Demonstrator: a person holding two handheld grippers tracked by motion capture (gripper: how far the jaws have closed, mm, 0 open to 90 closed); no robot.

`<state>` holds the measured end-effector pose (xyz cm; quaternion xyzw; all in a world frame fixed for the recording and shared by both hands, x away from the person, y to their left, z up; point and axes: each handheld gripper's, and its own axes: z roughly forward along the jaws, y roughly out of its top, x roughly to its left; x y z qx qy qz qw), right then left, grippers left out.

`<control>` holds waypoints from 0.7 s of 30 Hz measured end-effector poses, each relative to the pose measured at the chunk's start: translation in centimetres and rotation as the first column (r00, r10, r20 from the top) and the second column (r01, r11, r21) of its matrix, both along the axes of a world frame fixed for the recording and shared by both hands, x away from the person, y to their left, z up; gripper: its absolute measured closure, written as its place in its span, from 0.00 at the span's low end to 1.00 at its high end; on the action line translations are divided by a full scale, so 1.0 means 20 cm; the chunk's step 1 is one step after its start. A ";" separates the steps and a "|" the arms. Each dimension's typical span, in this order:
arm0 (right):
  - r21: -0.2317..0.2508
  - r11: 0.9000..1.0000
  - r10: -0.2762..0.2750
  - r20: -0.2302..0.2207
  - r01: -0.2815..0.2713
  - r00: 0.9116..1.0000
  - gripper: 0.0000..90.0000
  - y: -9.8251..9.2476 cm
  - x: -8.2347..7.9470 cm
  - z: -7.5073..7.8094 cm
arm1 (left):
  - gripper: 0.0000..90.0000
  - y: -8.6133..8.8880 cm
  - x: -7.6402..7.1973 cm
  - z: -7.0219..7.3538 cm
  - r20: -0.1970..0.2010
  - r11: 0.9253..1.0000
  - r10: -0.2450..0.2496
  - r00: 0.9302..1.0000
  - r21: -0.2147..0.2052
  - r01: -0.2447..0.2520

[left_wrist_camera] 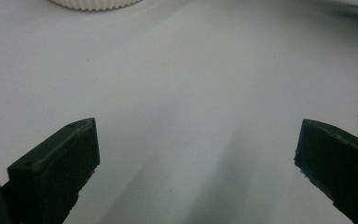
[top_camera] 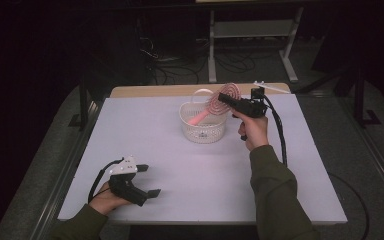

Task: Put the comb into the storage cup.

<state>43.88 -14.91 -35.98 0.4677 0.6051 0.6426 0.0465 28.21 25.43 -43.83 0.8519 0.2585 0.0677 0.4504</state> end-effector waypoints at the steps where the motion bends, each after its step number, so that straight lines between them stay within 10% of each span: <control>1: -0.003 1.000 -0.001 0.001 0.001 1.000 0.70 0.01 0.00 0.00 | 0.00 0.00 0.00 0.00 0.000 1.000 -0.001 1.000 0.000 0.001; 21: -0.054 0.998 -0.027 -0.022 0.025 0.999 0.70 0.09 0.03 -0.08 | 0.00 0.00 0.00 0.00 0.001 1.000 -0.007 1.000 -0.004 0.007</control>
